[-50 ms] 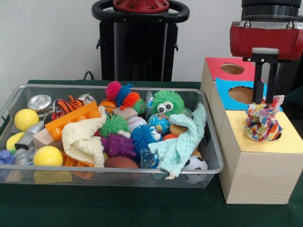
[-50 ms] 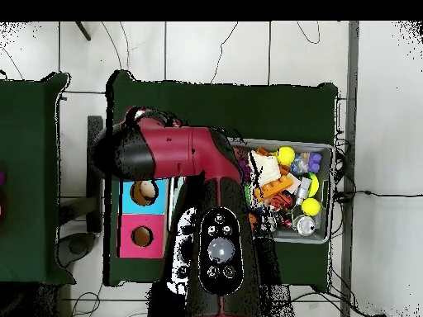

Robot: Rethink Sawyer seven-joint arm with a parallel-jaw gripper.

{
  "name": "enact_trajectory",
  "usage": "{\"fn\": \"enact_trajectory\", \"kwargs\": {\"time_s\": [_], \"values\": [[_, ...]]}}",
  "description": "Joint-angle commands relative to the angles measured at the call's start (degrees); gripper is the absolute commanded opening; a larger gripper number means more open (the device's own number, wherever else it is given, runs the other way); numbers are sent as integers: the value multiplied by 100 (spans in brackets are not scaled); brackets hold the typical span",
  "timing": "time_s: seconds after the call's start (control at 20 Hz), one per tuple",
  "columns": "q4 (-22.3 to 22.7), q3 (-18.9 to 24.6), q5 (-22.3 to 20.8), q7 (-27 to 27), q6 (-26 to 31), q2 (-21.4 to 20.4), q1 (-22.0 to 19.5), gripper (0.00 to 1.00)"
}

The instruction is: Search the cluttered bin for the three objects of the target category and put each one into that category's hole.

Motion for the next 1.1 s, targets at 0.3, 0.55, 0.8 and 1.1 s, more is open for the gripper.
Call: {"fn": "enact_trajectory", "kwargs": {"time_s": [0.3,0.55,0.8,1.1], "values": [[580,188,424,1037,-472,373,-83,0],[597,183,548,1019,-556,456,-103,0],[273,-189,623,1080,-44,777,84,0],[-47,-583,719,1153,543,1104,272,0]]}}
